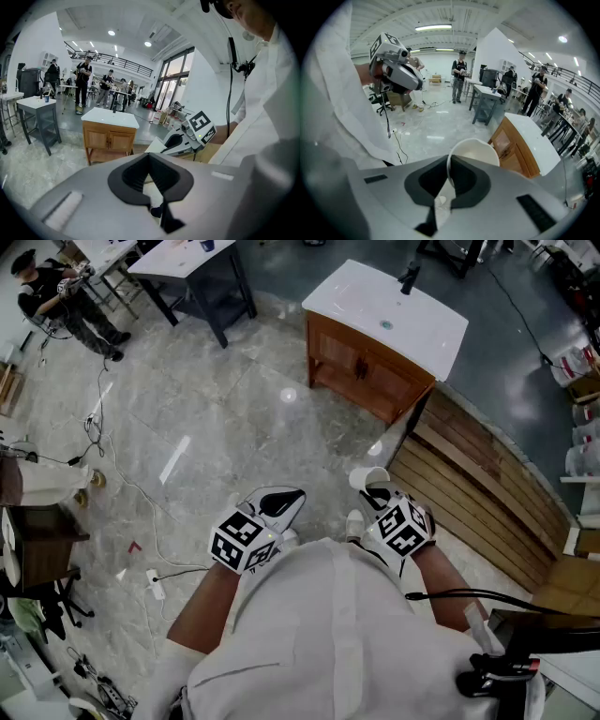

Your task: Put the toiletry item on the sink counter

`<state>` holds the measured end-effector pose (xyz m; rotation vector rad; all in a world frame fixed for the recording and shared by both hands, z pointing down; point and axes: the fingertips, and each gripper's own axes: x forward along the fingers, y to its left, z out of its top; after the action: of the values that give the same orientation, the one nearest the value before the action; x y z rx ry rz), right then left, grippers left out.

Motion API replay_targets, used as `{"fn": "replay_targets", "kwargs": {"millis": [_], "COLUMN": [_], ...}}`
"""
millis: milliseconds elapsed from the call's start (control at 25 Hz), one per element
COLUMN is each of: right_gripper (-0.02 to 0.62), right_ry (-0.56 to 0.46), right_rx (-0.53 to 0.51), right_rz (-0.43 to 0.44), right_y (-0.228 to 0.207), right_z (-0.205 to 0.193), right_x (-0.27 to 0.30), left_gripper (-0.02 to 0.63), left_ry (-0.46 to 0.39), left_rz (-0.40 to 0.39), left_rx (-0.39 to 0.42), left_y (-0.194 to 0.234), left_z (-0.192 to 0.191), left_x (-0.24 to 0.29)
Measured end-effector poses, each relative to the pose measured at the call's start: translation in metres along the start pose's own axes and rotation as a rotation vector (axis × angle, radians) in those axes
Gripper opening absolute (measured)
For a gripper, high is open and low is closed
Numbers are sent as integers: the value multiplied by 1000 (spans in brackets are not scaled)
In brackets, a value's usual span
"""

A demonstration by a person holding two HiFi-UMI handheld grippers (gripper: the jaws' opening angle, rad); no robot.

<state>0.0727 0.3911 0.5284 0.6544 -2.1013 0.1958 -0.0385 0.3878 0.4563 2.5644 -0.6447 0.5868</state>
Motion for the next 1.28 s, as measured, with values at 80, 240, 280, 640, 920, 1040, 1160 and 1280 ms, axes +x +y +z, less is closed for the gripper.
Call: {"fn": "replay_targets", "kwargs": {"millis": [80,240,280,640,920,1040,1160,1280], "right_gripper": [11,11,11,11,11,11,11,11], "right_ry": [7,15,17,57,47,43,38,40], "right_rx": [0,6,9,1,-141,-184,-193,-212], "right_rz": [-11,-29,-29,42,78,97,124,125], "right_y": [11,29,33,12,-82,-121,-152,-189], "right_z": [11,32,36,40,68,78,81,85], "right_x": [11,32,37,57,76,83,89,96], "left_gripper": [6,6,6,6,6,6,6,6], "left_ry": [-9,-5,1,22,44,38,28,17], "left_rz": [-2,-18,-22,-51,-50,-41,-26,-10], "left_rx": [-4,2,2,2,18,38,46,41], "left_y": [10,27,32,60,102,120,134,153], "left_z": [-10,-28,-33,-21,36,65,88,112], "left_x": [-19,-47,-51,-18,31,57,80,100]}}
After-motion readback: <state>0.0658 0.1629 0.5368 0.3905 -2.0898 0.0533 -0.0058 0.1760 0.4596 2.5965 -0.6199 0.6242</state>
